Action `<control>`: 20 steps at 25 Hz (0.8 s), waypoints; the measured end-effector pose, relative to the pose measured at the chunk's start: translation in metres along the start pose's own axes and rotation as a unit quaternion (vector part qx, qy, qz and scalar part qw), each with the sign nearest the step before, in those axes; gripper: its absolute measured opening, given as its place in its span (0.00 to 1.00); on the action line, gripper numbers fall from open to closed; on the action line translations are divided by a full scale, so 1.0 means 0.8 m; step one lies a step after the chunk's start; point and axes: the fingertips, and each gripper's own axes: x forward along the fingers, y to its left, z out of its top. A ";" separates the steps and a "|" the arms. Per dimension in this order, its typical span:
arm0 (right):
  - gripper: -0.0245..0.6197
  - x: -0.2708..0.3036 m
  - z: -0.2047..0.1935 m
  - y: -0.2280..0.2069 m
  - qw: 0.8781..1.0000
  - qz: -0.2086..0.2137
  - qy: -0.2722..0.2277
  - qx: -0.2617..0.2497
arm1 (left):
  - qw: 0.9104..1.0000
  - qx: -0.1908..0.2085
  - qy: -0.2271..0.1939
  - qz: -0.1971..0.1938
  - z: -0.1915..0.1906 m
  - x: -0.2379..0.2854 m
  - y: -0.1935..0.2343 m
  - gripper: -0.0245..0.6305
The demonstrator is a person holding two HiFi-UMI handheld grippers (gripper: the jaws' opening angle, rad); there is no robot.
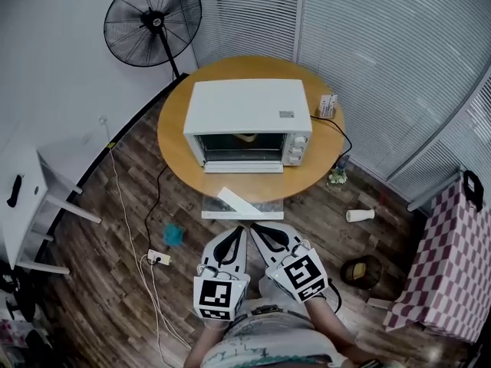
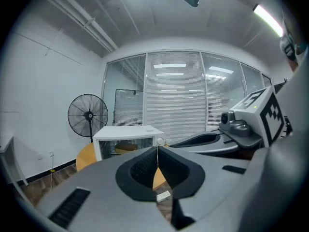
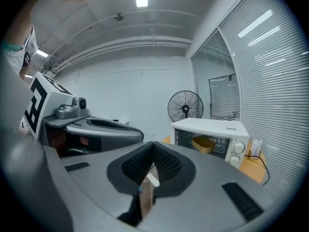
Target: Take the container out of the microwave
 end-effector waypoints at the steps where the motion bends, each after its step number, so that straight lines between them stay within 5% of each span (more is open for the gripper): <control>1: 0.03 0.001 0.002 -0.006 1.000 0.001 0.001 0.001 | 1.000 -0.002 0.000 0.002 0.002 0.005 0.000 0.06; 20: 0.03 0.019 0.005 -0.071 0.999 0.038 -0.003 -0.012 | 0.999 -0.026 0.007 0.035 0.004 0.067 0.003 0.06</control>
